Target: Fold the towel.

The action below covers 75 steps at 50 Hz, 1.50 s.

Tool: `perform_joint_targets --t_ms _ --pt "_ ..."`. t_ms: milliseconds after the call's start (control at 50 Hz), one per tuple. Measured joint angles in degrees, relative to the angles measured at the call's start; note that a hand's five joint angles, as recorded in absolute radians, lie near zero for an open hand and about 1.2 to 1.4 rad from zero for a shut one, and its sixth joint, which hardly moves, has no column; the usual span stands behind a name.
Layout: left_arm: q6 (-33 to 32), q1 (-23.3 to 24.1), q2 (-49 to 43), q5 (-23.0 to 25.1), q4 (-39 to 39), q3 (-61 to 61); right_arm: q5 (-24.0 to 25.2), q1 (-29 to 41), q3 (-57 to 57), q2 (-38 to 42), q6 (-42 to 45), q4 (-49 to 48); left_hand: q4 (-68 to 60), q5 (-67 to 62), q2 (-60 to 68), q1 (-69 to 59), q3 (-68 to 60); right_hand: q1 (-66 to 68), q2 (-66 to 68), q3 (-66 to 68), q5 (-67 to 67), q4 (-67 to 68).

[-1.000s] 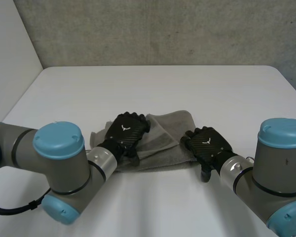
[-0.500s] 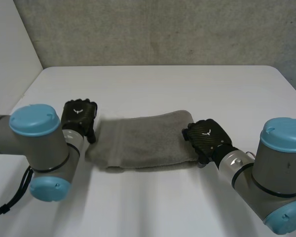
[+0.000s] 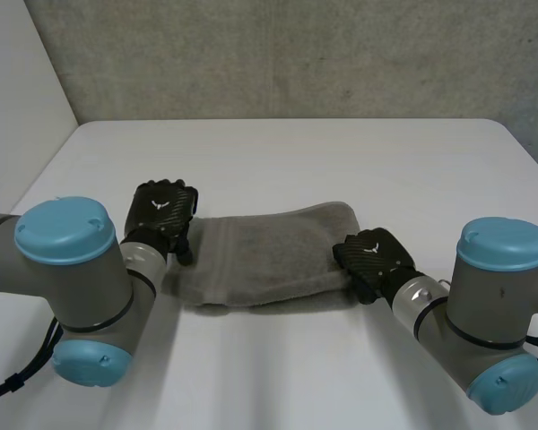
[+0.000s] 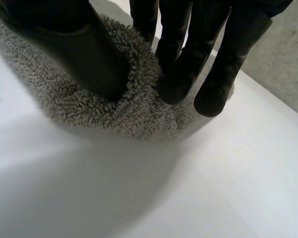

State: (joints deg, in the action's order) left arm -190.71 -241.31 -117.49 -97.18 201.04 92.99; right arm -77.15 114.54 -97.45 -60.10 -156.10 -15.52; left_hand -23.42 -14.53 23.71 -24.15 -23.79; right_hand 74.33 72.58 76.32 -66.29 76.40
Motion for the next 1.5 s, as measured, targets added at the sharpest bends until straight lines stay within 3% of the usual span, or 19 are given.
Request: perform_joint_targets --t_ms 140,240,340,440,520,640,720,800,840,900,1200,1500 --pt "0.1 -0.6 1.6 0.7 -0.2 0.3 -0.1 -3.7 -1.2 -1.3 1.8 5.1 0.0 0.0 0.0 0.0 0.0 0.0 0.0 0.1 0.0 0.1" --pt "0.1 -1.7 4.4 1.1 -0.2 0.5 1.0 -8.9 -2.1 -5.6 6.9 11.5 0.0 0.1 0.0 0.0 0.0 0.5 0.0 0.1 0.0 0.1" --pt "0.9 -2.2 6.9 1.8 -0.2 0.1 1.5 -9.7 -0.4 -11.0 9.6 15.0 0.0 0.3 0.0 0.1 0.0 0.5 0.0 0.1 0.0 0.1" --pt "3.0 -2.4 9.8 2.8 -0.2 -0.4 2.2 -4.4 5.3 -16.3 6.8 16.4 0.1 1.1 -0.1 0.2 0.1 0.5 0.0 0.3 -0.2 0.1" --pt "4.4 -2.4 11.0 3.1 -0.2 -0.4 2.9 1.3 9.1 -15.9 4.3 16.4 0.4 2.2 -0.4 0.9 0.5 0.5 0.7 0.4 -0.3 0.1" --pt "7.3 -2.4 11.9 3.1 -0.2 -0.1 3.9 16.2 18.0 -5.4 4.1 16.4 1.4 4.3 -1.4 2.3 1.8 0.5 0.7 0.4 -0.3 0.3" --pt "8.1 -2.4 11.6 3.1 -0.2 0.1 3.9 21.0 21.2 0.4 5.4 16.8 1.6 4.6 -1.6 2.6 2.0 0.4 0.7 0.5 -0.3 0.3" --pt "8.3 -2.5 11.1 3.1 -0.1 0.3 3.8 22.6 21.9 3.0 5.3 17.1 1.7 4.8 -1.7 2.6 2.0 -25.2 -24.2 -25.9 27.2 -26.3" --pt "8.3 -2.4 10.9 3.1 -0.1 0.4 3.8 22.5 21.2 2.8 4.3 17.1 2.2 5.3 -2.4 3.3 2.8 -45.4 -44.9 -45.3 47.4 -45.1" --pt "8.3 -2.3 10.7 3.2 -0.1 0.4 3.5 21.6 19.7 1.3 2.6 16.9 3.0 6.2 -3.2 4.0 3.7 -58.9 -58.3 -61.1 62.8 -61.0" --pt "13.0 2.0 5.5 6.5 -0.2 -0.2 -0.2 9.1 10.4 -8.2 -10.7 16.5 5.3 8.9 -5.8 6.0 6.2 -61.0 -58.7 -62.4 62.8 -62.2" --pt "13.6 5.8 -1.8 9.2 -2.5 3.0 -0.4 7.3 15.5 3.9 -15.5 15.6 5.5 8.9 -6.0 6.3 6.2 -61.0 -58.7 -62.4 62.8 -62.2"
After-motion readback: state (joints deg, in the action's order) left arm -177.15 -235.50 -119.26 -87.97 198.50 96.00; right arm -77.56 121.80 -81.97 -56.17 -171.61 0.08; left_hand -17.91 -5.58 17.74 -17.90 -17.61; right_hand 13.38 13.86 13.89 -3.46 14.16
